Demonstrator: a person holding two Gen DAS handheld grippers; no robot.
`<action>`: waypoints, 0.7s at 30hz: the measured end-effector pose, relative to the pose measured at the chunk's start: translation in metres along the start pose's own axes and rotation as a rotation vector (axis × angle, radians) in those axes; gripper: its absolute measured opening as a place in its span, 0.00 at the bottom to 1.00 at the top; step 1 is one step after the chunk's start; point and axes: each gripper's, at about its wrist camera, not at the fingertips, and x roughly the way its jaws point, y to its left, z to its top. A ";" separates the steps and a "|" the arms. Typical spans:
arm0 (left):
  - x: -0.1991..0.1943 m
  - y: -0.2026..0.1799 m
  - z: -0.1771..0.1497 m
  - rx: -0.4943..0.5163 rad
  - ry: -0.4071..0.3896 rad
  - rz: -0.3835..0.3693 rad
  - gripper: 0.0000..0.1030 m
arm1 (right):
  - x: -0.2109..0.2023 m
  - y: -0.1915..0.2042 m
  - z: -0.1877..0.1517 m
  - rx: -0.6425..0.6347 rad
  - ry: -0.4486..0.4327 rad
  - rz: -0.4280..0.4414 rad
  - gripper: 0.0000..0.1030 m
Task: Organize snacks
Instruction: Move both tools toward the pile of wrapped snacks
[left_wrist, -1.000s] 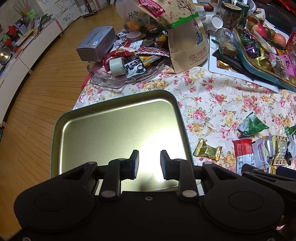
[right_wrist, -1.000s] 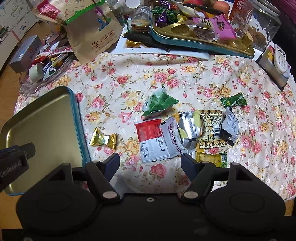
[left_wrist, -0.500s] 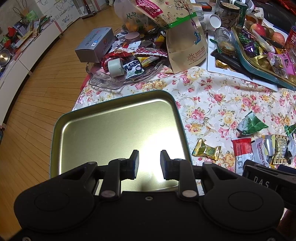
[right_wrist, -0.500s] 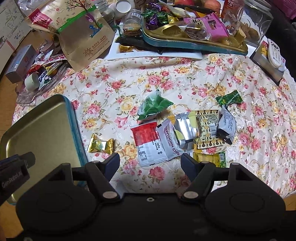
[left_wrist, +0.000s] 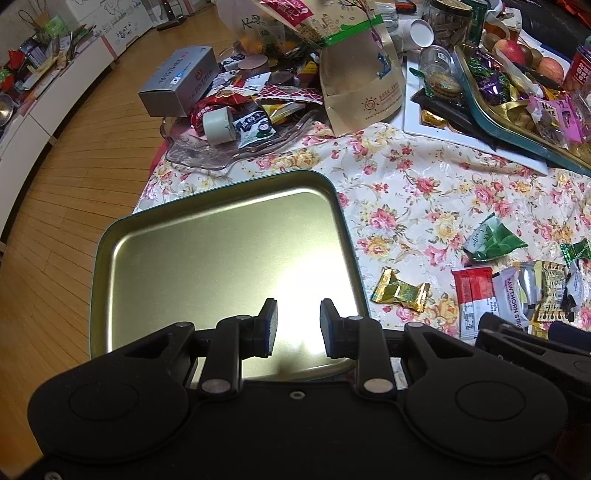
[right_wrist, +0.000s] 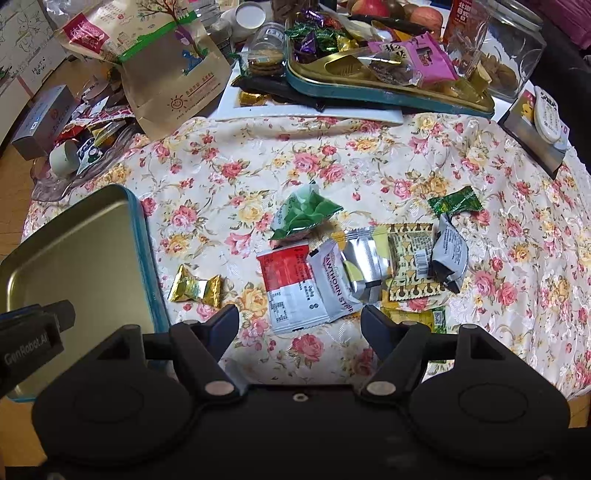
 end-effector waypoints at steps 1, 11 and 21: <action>0.000 -0.002 0.000 0.004 0.003 -0.004 0.35 | -0.001 -0.003 0.001 -0.006 -0.017 -0.001 0.74; 0.008 -0.038 -0.007 0.077 0.085 -0.084 0.35 | 0.015 -0.094 0.012 0.190 -0.004 -0.018 0.74; 0.009 -0.072 -0.011 0.131 0.139 -0.129 0.35 | 0.059 -0.157 -0.006 0.338 0.101 -0.085 0.74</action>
